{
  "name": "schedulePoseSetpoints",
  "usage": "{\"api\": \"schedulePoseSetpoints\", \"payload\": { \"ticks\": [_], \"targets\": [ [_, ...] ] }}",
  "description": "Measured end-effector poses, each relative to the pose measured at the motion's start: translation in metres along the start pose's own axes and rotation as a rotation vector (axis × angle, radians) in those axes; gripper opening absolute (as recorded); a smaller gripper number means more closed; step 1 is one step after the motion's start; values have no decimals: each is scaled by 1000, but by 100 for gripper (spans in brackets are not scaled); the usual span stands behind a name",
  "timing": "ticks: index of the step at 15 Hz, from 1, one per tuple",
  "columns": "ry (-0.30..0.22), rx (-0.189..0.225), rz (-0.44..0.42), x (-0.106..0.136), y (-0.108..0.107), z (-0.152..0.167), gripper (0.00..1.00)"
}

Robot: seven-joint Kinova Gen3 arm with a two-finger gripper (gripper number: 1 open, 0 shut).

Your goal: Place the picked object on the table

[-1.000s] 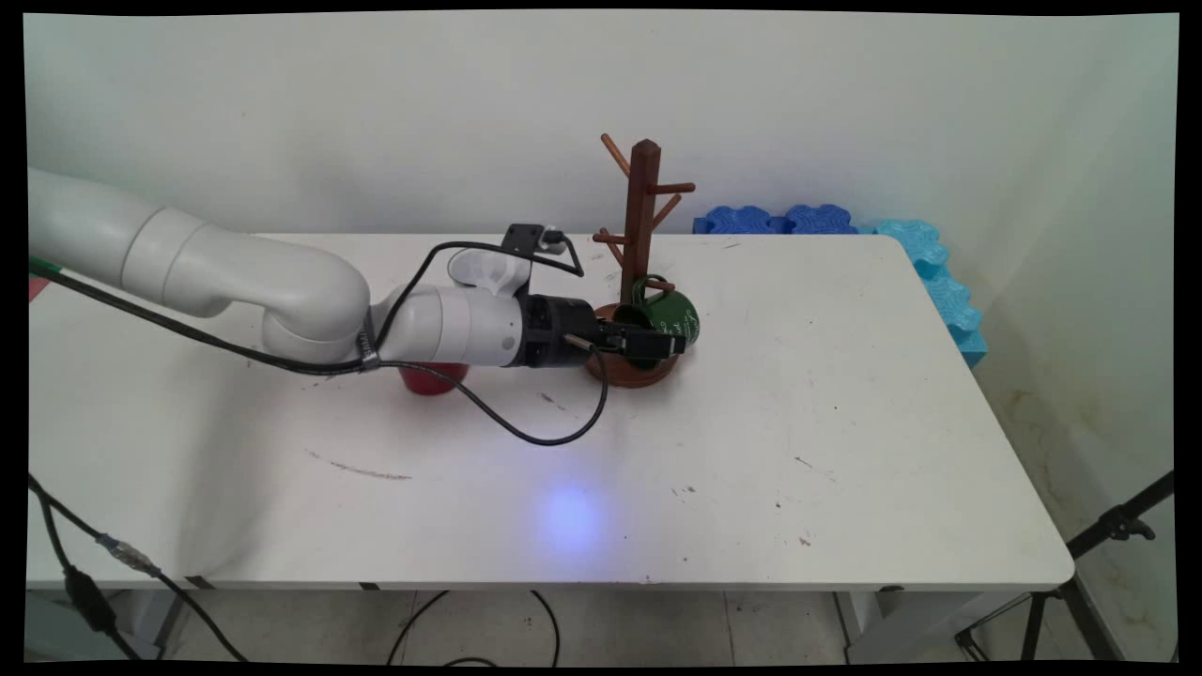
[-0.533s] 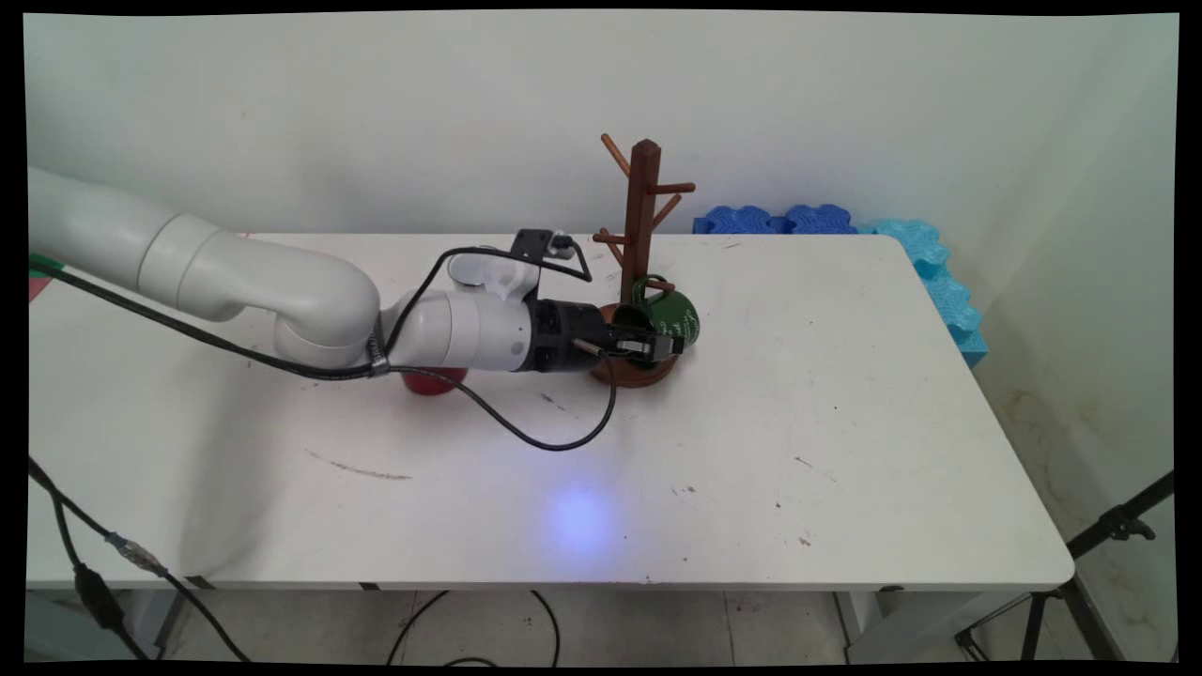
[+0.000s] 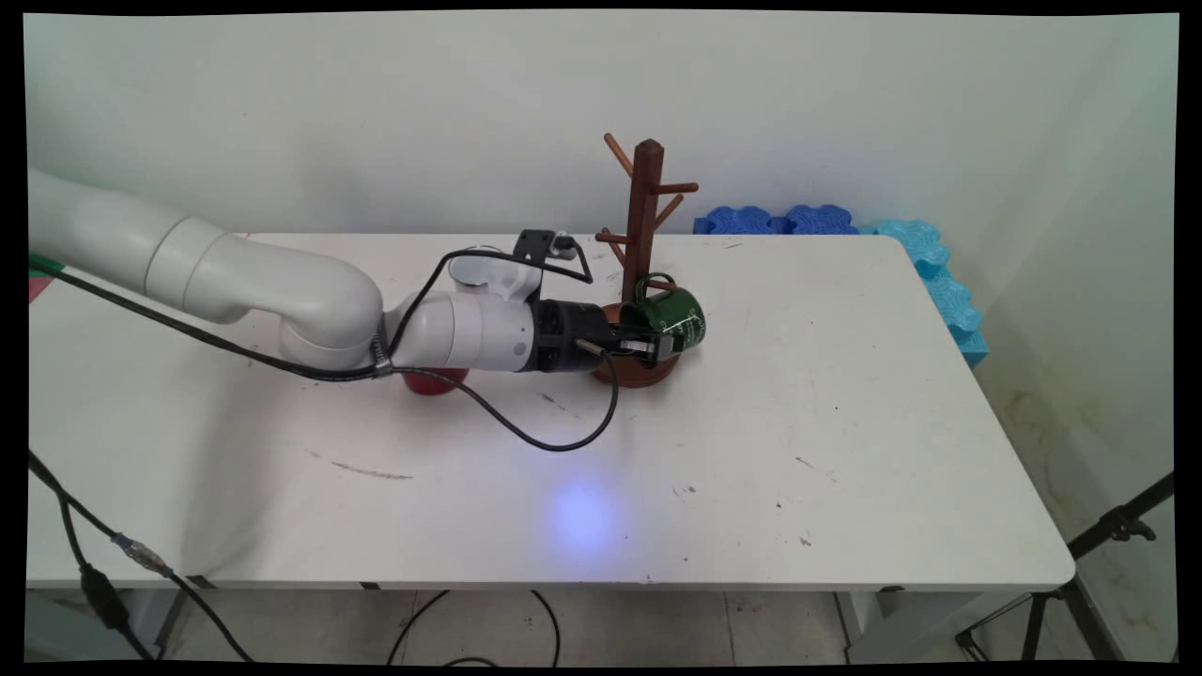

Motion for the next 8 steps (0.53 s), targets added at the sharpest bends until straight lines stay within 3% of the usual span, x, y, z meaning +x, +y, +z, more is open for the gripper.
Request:
{"api": "schedulePoseSetpoints", "payload": {
  "ticks": [8],
  "targets": [
    [14, -55, 13, 1, 12, -9, 0]
  ]
}}
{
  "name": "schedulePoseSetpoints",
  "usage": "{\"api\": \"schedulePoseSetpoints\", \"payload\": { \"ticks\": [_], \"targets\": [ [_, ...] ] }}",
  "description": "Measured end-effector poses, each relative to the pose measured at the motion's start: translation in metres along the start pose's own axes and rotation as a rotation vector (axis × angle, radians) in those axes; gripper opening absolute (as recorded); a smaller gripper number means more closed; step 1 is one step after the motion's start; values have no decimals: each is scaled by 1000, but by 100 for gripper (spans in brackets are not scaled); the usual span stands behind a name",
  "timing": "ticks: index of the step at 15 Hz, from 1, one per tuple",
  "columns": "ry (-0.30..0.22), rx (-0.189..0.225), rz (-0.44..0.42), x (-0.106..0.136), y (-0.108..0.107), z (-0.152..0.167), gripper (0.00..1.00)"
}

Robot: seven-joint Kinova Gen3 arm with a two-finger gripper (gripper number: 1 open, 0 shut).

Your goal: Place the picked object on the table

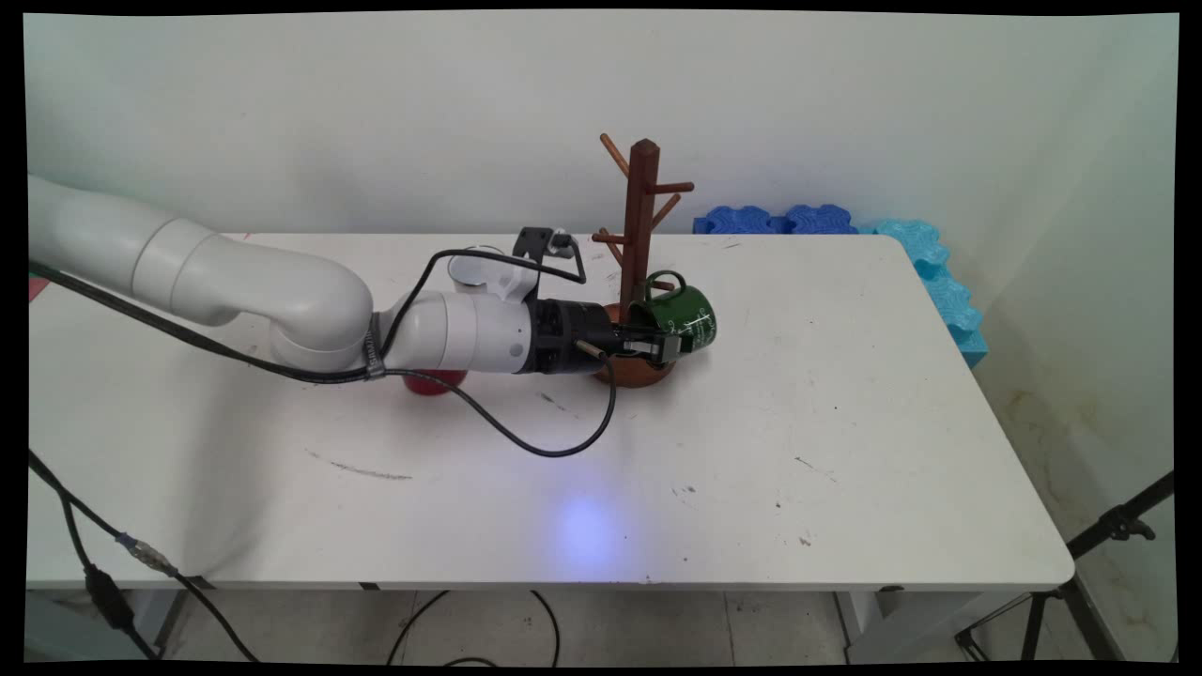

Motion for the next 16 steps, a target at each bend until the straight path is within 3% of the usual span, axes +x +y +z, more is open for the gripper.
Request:
{"api": "schedulePoseSetpoints", "payload": {
  "ticks": [10, 16],
  "targets": [
    [3, -81, 9, 5, 28, -30, 0],
    [-36, -136, 40, 11, 42, -62, 0]
  ]
}}
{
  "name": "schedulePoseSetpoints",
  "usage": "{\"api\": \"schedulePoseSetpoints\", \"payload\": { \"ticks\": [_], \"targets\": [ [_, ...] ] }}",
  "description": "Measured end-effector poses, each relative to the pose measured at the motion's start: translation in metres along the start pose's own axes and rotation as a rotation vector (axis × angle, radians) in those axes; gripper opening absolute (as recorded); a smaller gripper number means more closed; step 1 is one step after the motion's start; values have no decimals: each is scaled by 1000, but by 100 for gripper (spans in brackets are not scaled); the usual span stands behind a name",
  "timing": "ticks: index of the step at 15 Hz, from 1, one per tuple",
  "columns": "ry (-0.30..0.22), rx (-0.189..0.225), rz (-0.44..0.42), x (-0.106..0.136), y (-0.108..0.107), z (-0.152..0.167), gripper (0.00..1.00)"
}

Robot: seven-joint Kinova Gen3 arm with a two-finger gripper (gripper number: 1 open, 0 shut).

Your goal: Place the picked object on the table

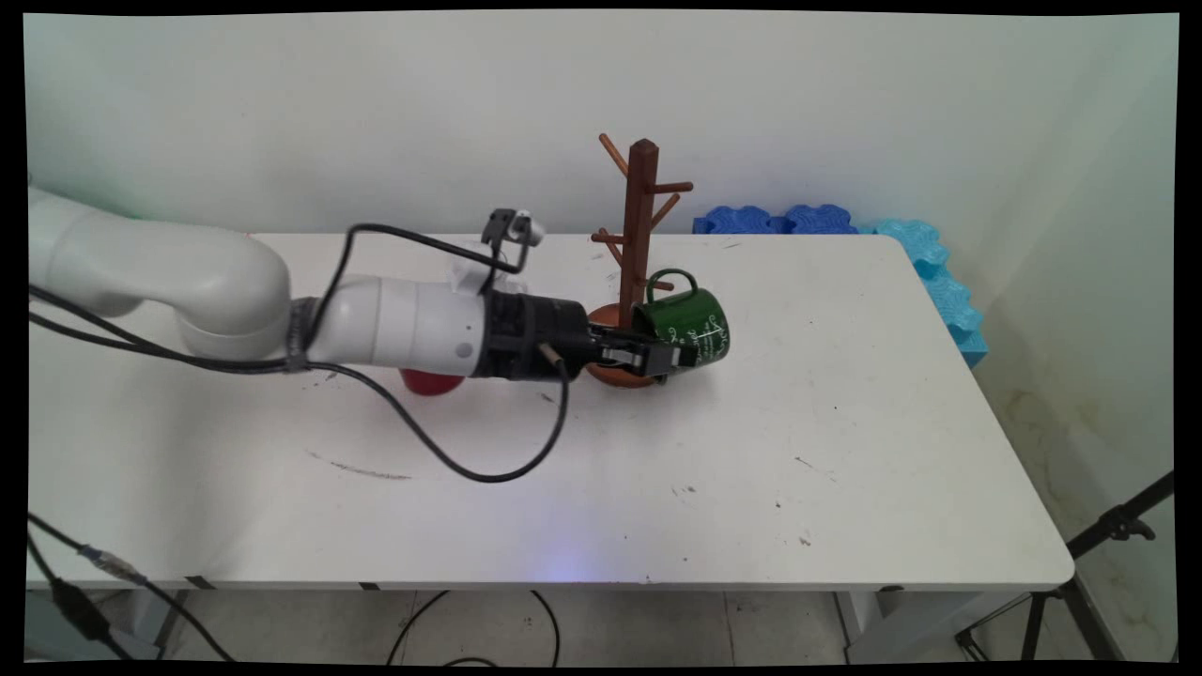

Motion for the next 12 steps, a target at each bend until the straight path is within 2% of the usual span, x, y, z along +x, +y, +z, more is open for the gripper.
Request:
{"api": "schedulePoseSetpoints", "payload": {
  "ticks": [4, 12],
  "targets": [
    [-28, -20, 30, 9, 3, -23, 0],
    [-71, -23, 69, 30, -9, -72, 0]
  ]
}}
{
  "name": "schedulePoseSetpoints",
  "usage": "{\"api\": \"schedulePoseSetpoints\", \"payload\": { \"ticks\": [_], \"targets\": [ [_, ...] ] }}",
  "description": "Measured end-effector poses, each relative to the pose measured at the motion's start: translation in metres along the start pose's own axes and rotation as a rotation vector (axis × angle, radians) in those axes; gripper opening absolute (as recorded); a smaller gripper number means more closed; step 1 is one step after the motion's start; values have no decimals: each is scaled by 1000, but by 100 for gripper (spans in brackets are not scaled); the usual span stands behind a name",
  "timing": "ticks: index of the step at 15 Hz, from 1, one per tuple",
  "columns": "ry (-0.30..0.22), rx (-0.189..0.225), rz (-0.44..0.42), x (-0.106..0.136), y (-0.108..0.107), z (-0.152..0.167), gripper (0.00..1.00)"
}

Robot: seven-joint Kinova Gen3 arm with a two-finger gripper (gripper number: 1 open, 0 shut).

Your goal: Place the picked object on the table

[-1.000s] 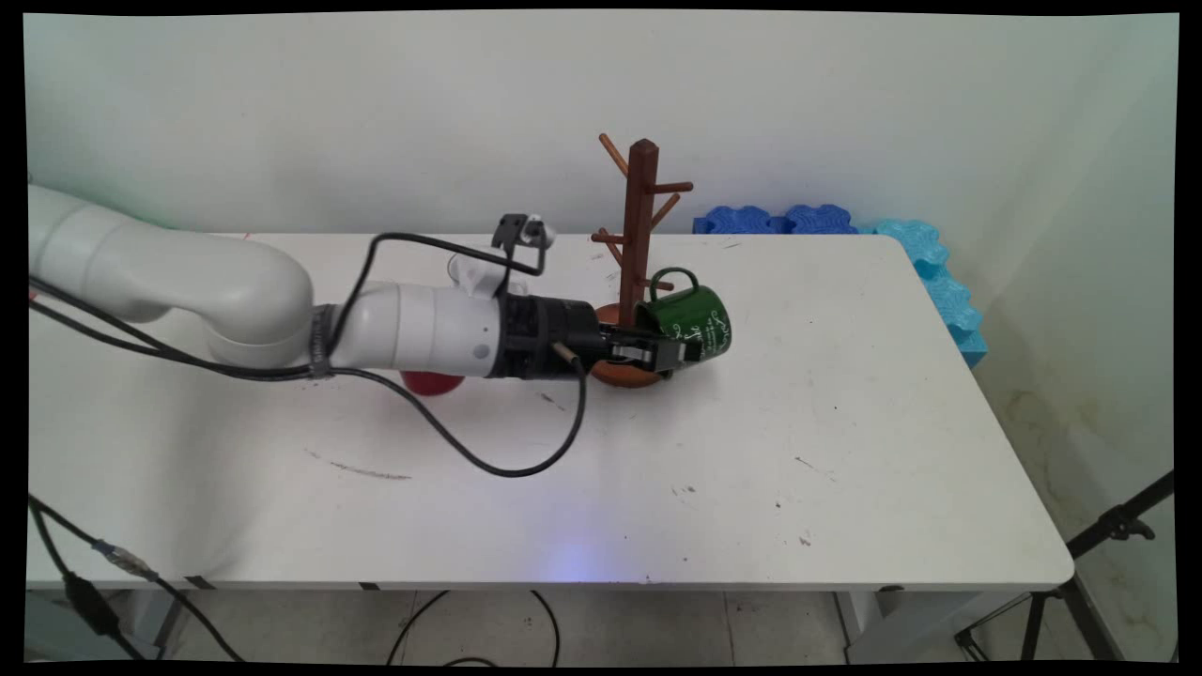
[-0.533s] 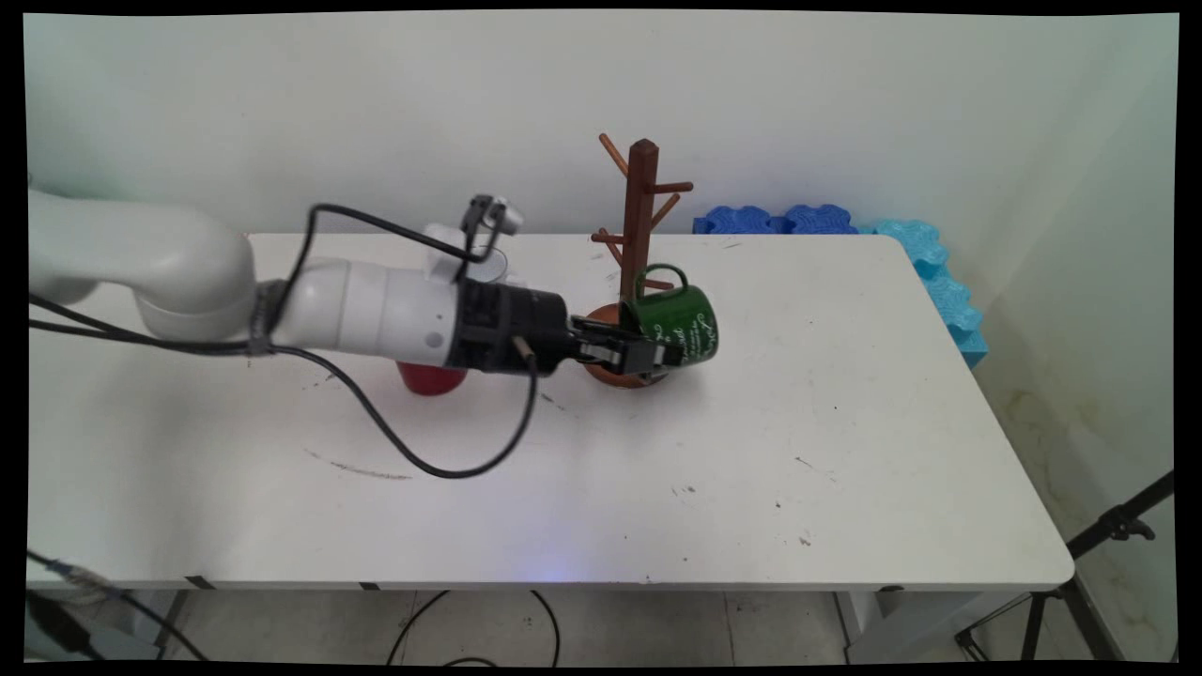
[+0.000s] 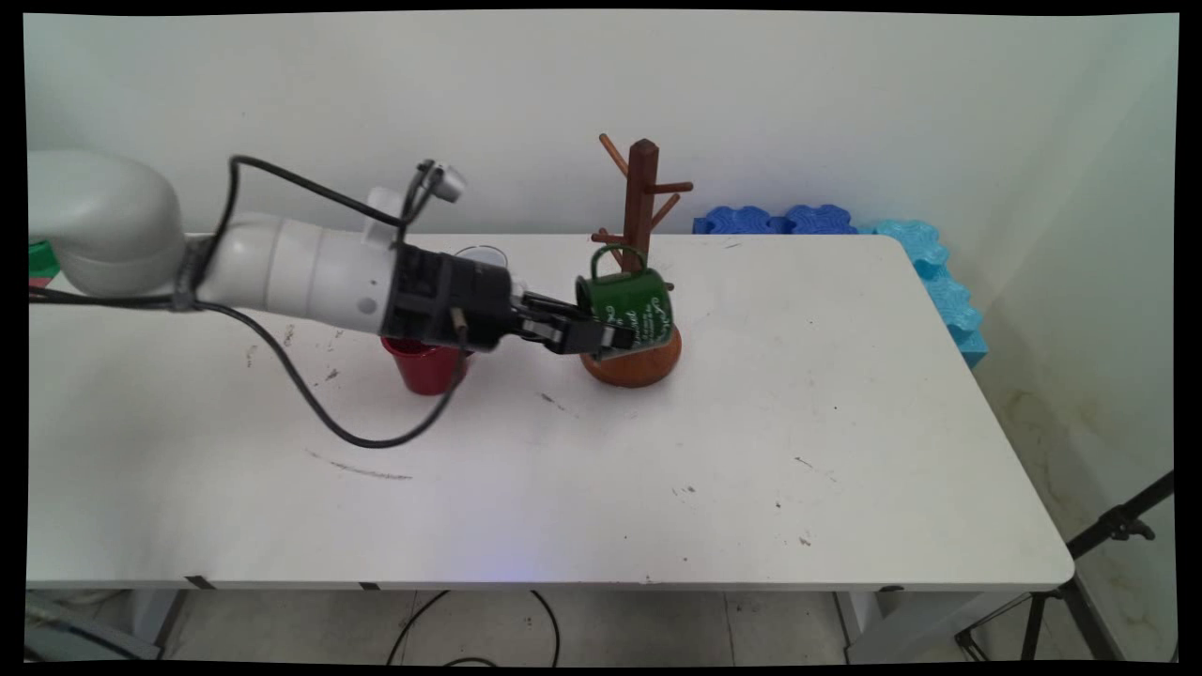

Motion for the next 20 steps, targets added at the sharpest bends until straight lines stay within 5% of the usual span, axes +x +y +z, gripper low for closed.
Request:
{"api": "schedulePoseSetpoints", "payload": {
  "ticks": [10, 20],
  "targets": [
    [-134, 18, 133, 20, -15, -70, 0],
    [-440, 86, 292, 35, -14, -119, 0]
  ]
}}
